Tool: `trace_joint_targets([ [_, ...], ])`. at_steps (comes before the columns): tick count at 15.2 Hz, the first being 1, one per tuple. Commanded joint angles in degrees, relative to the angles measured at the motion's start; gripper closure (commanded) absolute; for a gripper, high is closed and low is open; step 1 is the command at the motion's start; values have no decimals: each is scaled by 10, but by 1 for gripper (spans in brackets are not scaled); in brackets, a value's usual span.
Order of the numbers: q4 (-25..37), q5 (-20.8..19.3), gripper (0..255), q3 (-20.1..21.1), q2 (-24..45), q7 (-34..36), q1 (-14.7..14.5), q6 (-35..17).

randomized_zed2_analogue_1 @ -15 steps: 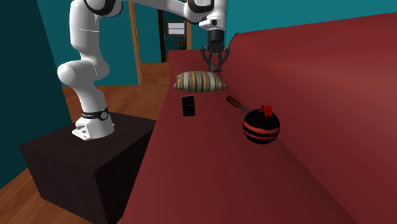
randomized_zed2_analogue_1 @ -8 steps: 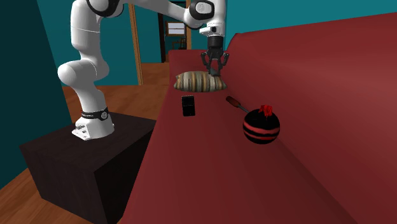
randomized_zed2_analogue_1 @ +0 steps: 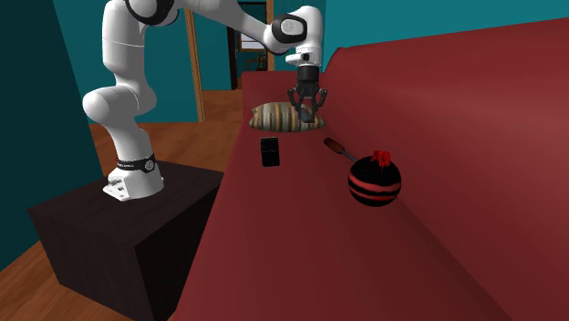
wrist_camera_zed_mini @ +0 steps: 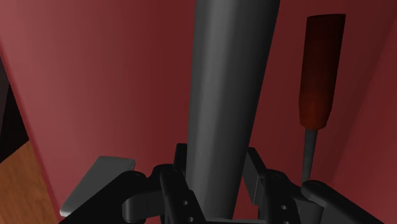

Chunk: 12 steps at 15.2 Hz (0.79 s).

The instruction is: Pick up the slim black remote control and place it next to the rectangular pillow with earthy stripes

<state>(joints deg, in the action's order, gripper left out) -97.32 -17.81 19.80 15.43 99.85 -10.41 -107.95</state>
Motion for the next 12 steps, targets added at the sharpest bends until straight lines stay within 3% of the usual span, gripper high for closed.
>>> trace_joint_targets([
  [1,-10,-2,255,-1,2,3,0,-13],
  [12,-57,-21,255,-6,31,26,-1,-83],
])
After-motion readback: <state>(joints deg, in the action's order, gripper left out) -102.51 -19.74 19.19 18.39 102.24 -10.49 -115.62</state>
